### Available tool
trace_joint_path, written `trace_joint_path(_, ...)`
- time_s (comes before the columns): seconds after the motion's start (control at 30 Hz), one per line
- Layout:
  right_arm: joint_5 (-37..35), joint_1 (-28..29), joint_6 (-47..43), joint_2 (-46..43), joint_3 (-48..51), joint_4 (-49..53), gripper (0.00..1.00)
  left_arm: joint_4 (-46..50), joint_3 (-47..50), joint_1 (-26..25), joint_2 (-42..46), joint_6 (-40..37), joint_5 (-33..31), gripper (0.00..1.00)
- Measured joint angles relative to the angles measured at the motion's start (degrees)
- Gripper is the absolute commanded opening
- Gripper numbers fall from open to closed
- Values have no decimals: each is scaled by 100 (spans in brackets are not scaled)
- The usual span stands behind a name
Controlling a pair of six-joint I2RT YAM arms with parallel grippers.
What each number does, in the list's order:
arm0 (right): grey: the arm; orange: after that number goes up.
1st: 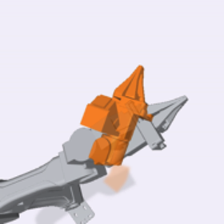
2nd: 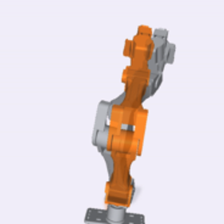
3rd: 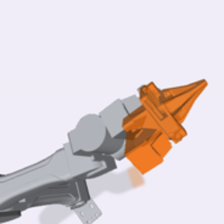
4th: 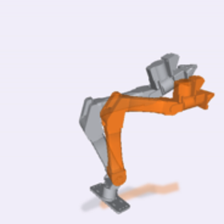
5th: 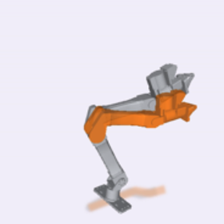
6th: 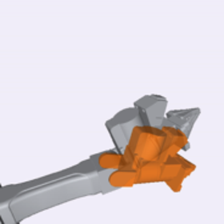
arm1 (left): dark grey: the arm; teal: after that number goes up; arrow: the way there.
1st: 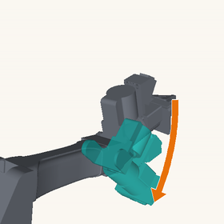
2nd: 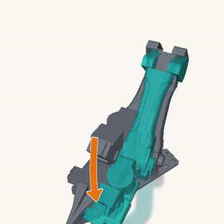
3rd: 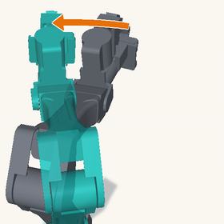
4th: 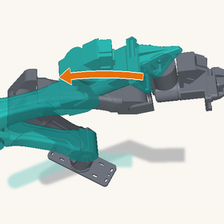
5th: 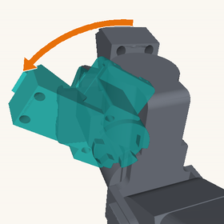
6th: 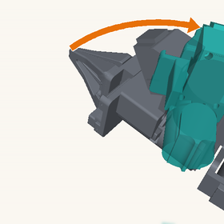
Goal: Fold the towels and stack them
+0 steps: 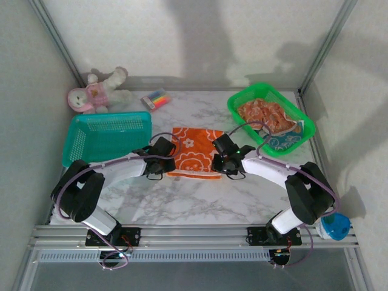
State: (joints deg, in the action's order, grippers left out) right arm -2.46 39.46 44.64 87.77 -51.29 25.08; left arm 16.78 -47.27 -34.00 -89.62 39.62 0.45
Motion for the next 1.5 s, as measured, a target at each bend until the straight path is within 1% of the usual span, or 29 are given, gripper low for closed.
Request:
trace_joint_path(0.2,243,-98,131,59,133,-26,32,-26,50,0,-122,-44,0,34)
trace_joint_path(0.37,367,-173,173,149,229,-85,32,-37,52,0,-140,-61,2,29)
trace_joint_path(0.4,391,-186,179,173,234,-118,32,-55,55,0,-140,-59,2,27)
trace_joint_path(0.57,474,-210,251,280,234,-297,23,-109,59,0,-140,-59,4,17)
trace_joint_path(0.7,533,-210,282,284,254,-348,8,-162,85,0,-140,-50,22,0)
trace_joint_path(0.77,533,-210,286,275,262,-341,3,-155,94,0,-140,-59,22,0)
trace_joint_path(0.87,522,-210,297,201,269,-310,0,-151,94,0,-127,-55,22,0)
trace_joint_path(1.13,511,-210,269,-203,271,-111,0,4,94,-11,219,13,22,0)
trace_joint_path(1.3,514,-210,254,-273,326,-33,0,68,96,-72,437,105,22,0)
trace_joint_path(1.5,538,-210,254,-319,463,-2,0,83,291,-149,492,203,109,0)
